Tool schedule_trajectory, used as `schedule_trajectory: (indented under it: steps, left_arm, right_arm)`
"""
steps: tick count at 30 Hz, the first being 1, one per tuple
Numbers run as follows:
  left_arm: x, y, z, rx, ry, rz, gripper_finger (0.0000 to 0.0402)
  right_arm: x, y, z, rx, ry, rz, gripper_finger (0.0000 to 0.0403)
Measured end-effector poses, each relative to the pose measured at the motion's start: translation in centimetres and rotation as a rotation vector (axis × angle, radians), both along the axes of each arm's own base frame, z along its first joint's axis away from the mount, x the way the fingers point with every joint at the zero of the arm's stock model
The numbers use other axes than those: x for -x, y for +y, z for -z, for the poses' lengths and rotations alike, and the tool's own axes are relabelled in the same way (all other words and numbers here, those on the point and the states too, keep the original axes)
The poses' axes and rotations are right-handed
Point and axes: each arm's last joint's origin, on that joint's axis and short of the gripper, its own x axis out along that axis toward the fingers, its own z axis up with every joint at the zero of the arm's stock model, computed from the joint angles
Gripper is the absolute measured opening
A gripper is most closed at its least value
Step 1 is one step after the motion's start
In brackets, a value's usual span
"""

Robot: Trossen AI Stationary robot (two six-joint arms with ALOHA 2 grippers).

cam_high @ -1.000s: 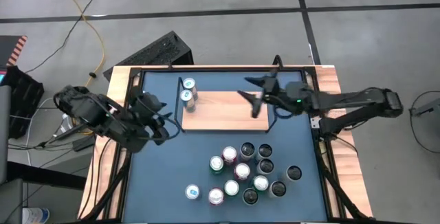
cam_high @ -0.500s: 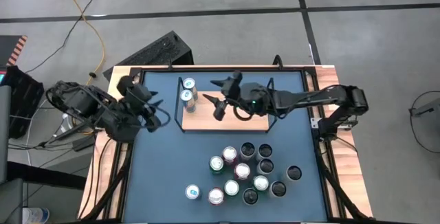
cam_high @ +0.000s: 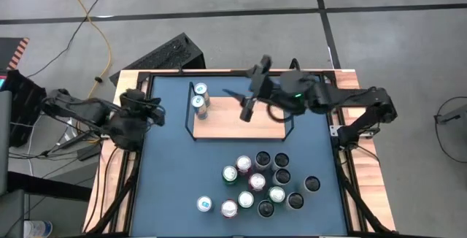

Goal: Place canned beverage on shelf
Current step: Put the top blue soda can on the shelf aligned with the other blue soda can

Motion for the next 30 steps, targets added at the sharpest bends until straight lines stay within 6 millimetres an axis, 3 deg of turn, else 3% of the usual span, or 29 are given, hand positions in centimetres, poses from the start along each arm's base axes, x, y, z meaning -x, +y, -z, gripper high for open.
schedule_trajectory:
  steps: [4,11,22,30]
  left_arm:
    - [-0.5,0.4,2.9,-0.002,0.007,-0.096,0.0000]
    - [0.0,0.5,5.9,-0.055,0.014,-0.070,0.0000]
    - [2.1,1.3,9.2,-0.144,-0.058,0.086,0.0000]
    - [2.0,1.8,9.9,-0.216,-0.193,0.279,0.0000]
  right_arm:
    - [2.2,-0.1,-1.7,0.002,-0.049,-0.002,0.0260]
    - [5.1,-0.6,-3.1,-0.002,-0.057,0.062,0.0260]
    - [4.7,-0.2,-2.6,-0.004,-0.029,0.055,0.0260]
    - [4.2,-0.2,-2.3,-0.001,-0.020,0.054,0.0260]
